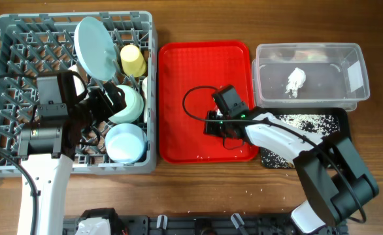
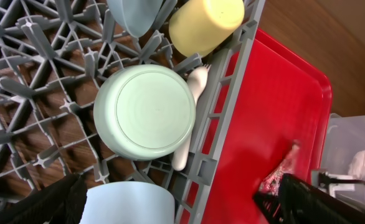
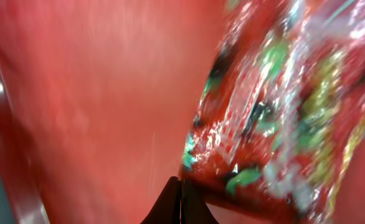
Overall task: Sort waste into correct bins and load items into the dishwasher rack
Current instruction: 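Move the right gripper to the red candy wrapper and grasp it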
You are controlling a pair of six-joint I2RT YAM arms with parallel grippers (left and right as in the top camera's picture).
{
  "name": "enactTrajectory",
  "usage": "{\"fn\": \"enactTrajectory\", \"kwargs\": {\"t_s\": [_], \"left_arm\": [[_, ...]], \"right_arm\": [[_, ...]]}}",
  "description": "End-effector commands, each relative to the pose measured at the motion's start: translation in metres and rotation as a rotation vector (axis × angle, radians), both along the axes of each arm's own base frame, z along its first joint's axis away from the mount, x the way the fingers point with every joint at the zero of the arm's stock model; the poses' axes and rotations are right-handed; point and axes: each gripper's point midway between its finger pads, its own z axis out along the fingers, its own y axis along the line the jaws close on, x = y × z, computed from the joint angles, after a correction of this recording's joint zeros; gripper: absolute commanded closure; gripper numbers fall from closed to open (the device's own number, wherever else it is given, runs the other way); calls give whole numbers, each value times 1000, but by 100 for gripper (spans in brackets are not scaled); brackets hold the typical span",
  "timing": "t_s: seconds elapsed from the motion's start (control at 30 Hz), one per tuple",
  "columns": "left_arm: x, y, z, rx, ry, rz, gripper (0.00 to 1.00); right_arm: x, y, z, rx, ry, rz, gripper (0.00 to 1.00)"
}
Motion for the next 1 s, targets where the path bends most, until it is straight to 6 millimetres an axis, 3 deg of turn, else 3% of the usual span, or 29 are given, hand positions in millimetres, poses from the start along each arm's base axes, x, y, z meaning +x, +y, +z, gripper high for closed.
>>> {"fn": "enactTrajectory", "kwargs": {"t_s": [0.0,0.1,0.17,0.2,0.27,0.3,0.37,0.4,0.43,0.5,0.53,0.63,0.77,0.87,0.97], "left_arm": [[2,-3,5,-10,-12,-10,0],[2,-3,5,-10,-12,-10,0],[2,-3,5,-10,-12,-10,0],[2,-3,5,-10,-12,-10,0],[2,-3,5,-10,-12,-10,0],[2,-3,5,-10,-12,-10,0],[2,-3,5,-10,-12,-10,0],[2,-3,5,-10,-12,-10,0],[2,-3,5,-10,-12,-10,0],[2,-3,5,-10,-12,-10,0],[2,-3,5,-10,-12,-10,0],[2,-3,5,-10,-12,-10,0],[2,-3,5,-10,-12,-10,0],[2,-3,5,-10,-12,-10,0],[2,-3,5,-10,-12,-10,0]], "right_arm": [[-27,13,-5,57,98,67,96],[-34,31,1,81,54,166,96],[-24,44,33,123,-58,225,96],[-11,44,63,132,-162,207,95],[16,20,97,49,-324,54,82],[25,8,107,12,-370,-20,81],[28,-7,104,-50,-378,-86,58],[23,-12,94,-84,-345,-84,52],[19,-20,83,-140,-319,-75,38],[14,-28,58,-293,-334,163,11],[14,-29,56,-321,-350,230,0],[19,-25,59,-391,-448,464,0],[12,-38,53,-523,-471,724,17],[29,-66,60,-670,-479,591,23],[33,-69,60,-651,-475,557,20]]}}
